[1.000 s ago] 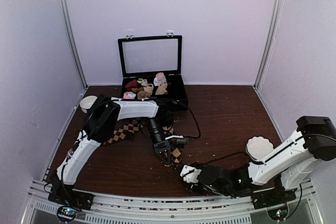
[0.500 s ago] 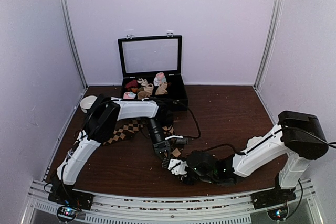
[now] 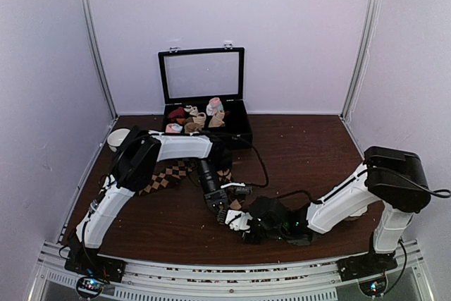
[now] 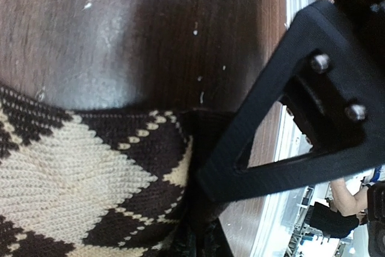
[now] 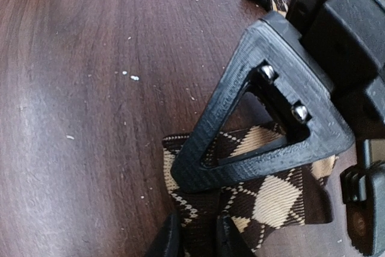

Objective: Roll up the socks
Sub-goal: Roll the sock at the center of the board.

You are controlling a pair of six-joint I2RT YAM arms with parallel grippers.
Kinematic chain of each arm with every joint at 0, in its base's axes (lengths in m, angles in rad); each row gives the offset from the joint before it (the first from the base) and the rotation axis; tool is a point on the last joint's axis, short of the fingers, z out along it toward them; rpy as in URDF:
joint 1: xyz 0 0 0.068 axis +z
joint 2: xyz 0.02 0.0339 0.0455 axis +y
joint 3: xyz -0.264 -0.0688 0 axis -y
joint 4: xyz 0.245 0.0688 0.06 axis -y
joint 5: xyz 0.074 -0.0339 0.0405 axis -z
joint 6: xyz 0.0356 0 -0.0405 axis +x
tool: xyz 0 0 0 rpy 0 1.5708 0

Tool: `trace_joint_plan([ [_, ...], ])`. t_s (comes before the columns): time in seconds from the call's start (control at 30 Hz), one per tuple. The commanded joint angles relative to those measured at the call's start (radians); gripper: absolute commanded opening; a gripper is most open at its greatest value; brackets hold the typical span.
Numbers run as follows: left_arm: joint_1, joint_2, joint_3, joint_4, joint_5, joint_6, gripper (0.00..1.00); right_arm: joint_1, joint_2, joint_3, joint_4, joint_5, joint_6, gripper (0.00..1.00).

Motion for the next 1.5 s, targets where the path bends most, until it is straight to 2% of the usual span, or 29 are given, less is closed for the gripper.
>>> trace_joint_plan([
  [0.0, 0.005, 0.000, -0.025, 0.029, -0.101, 0.057, 0.01, -0.007, 0.028, 0.019, -0.041, -0.037, 0.002, 0.09],
  [0.07, 0.007, -0.039, -0.050, 0.056, -0.101, 0.061, 0.14, -0.007, 0.020, 0.019, -0.076, -0.060, 0.021, 0.00],
  [0.2, 0.020, -0.204, -0.186, 0.245, -0.140, -0.004, 0.38, -0.010, -0.010, 0.003, -0.124, -0.108, 0.093, 0.00],
  [0.23, 0.031, -0.239, -0.214, 0.294, -0.146, -0.021, 0.54, -0.010, -0.017, -0.001, -0.133, -0.123, 0.121, 0.00],
  [0.27, 0.044, -0.276, -0.232, 0.326, -0.146, -0.037, 0.62, -0.011, -0.021, 0.000, -0.145, -0.138, 0.155, 0.00],
  [0.3, 0.066, -0.310, -0.251, 0.359, -0.141, -0.054, 0.92, -0.012, -0.021, 0.005, -0.164, -0.145, 0.189, 0.00],
  [0.33, 0.079, -0.342, -0.272, 0.393, -0.141, -0.070, 0.97, -0.012, -0.021, 0.017, -0.194, -0.151, 0.220, 0.00],
  [0.47, 0.135, -0.487, -0.393, 0.559, -0.165, -0.131, 0.98, -0.046, -0.029, 0.039, -0.256, -0.235, 0.337, 0.00],
  [0.63, 0.126, -0.677, -0.592, 0.783, -0.274, -0.141, 0.98, -0.158, -0.007, 0.046, -0.255, -0.427, 0.509, 0.00],
  [0.83, 0.031, -0.762, -0.760, 0.949, -0.457, -0.031, 0.98, -0.231, 0.052, 0.073, -0.242, -0.590, 0.659, 0.00],
  [0.93, -0.012, -0.782, -0.849, 1.013, -0.438, 0.041, 0.97, -0.260, 0.080, 0.082, -0.239, -0.644, 0.720, 0.00],
  [1.03, -0.047, -0.781, -0.882, 1.036, -0.415, 0.087, 0.86, -0.292, 0.119, 0.109, -0.261, -0.723, 0.783, 0.00],
  [1.13, -0.085, -0.771, -0.899, 1.049, -0.448, 0.147, 0.78, -0.324, 0.157, 0.131, -0.282, -0.779, 0.834, 0.00],
  [1.33, -0.129, -0.731, -0.887, 1.083, -0.531, 0.193, 0.69, -0.362, 0.204, 0.175, -0.344, -0.826, 0.885, 0.00],
  [1.47, -0.149, -0.695, -0.871, 1.077, -0.561, 0.226, 0.54, -0.379, 0.221, 0.172, -0.350, -0.837, 0.933, 0.00],
])
